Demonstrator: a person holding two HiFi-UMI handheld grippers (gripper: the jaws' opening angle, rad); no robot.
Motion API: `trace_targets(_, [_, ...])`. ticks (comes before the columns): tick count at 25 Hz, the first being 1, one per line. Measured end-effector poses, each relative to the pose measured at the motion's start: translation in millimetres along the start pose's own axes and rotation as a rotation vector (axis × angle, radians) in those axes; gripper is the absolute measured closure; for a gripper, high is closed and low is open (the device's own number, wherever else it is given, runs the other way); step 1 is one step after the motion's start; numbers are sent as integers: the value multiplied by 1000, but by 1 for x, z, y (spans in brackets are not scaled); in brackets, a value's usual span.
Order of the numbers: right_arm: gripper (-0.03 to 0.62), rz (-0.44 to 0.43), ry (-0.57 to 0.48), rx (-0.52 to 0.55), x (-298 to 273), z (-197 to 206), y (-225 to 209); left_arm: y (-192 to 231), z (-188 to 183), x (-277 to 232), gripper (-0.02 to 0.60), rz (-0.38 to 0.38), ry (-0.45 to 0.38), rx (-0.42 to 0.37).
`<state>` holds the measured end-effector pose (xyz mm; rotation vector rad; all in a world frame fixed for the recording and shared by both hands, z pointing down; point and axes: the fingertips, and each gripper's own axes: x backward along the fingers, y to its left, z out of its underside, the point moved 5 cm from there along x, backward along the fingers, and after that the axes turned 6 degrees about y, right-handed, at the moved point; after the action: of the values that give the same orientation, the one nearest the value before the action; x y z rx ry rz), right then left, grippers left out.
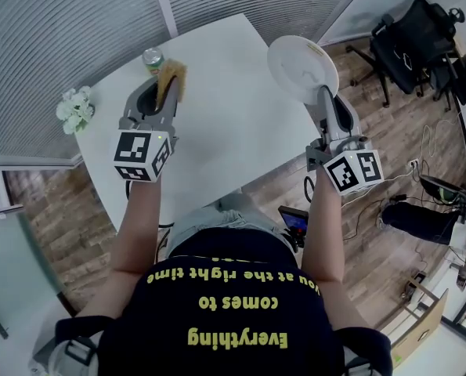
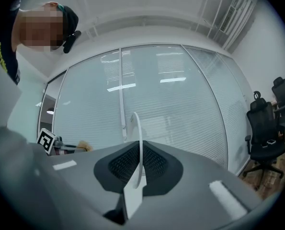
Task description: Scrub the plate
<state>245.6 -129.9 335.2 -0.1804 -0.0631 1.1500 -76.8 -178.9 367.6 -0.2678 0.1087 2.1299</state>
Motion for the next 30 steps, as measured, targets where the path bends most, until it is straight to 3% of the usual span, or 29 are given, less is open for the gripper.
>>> trace_targets(15, [582, 27, -50, 82, 2, -21, 13, -4, -17, 17, 531, -23, -133, -78])
trace_targets(30, [582, 46, -68, 61, 4, -22, 9, -3, -17, 19, 531, -28, -145, -83])
